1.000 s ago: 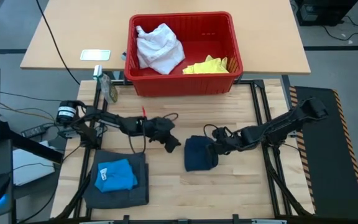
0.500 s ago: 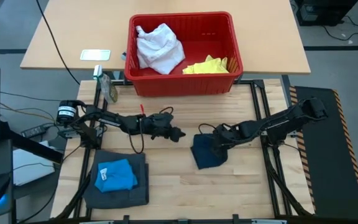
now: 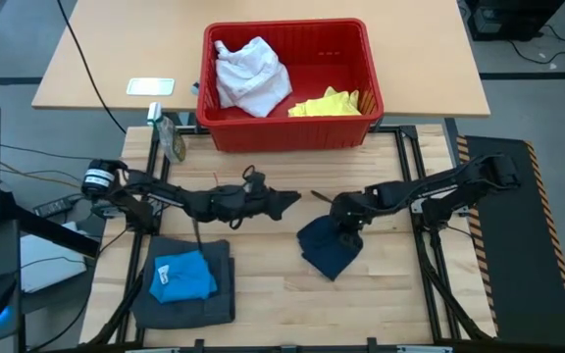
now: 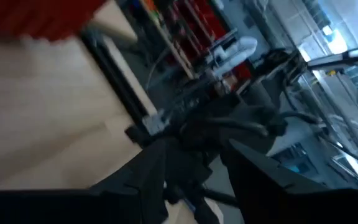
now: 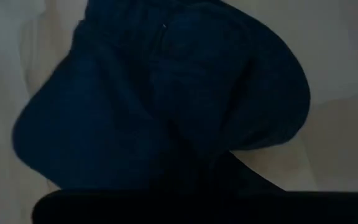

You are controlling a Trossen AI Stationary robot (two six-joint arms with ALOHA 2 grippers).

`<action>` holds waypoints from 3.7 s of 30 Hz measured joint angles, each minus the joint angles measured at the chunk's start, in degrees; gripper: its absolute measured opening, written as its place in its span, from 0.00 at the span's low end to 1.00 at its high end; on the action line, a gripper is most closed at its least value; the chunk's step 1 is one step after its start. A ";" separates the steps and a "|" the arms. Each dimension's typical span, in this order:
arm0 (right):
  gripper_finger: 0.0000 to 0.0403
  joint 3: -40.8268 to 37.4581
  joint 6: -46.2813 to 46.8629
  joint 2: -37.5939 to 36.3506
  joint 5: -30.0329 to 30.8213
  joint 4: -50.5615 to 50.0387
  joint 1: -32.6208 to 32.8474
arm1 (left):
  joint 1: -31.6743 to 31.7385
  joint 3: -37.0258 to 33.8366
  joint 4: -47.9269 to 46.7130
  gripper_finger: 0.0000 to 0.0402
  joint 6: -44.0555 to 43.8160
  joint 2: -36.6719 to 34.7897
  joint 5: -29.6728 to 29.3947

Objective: Fold laundry
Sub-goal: Fold the dark blue shorts, then stack the dark blue shorts on top of the light blue shorts

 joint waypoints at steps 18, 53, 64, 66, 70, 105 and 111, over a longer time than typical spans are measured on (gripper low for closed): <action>0.54 1.27 12.92 -1.47 4.92 -4.38 -5.50 | 3.45 -0.02 -30.87 0.42 -7.73 -9.39 12.28; 0.06 -1.48 28.59 18.22 -1.77 24.50 2.04 | -11.31 -0.02 -82.59 0.37 -17.85 -25.62 5.08; 0.03 -1.92 34.92 16.64 -2.88 38.30 -0.68 | -14.07 0.52 -83.74 0.37 -19.84 -26.45 8.06; 0.03 -1.88 36.09 15.70 -3.25 42.61 -0.70 | -14.83 2.06 -85.35 0.37 -19.93 -26.62 8.07; 0.03 -1.83 39.23 15.04 -3.57 52.75 -0.68 | -15.63 8.03 -93.72 0.37 -19.26 -26.64 7.10; 0.03 62.77 42.44 50.75 3.66 52.29 3.51 | -18.09 41.09 -109.04 0.37 18.33 -28.63 -11.71; 0.03 79.36 42.36 64.06 12.94 52.14 5.57 | -18.09 41.16 -113.14 0.37 18.58 -30.58 -12.59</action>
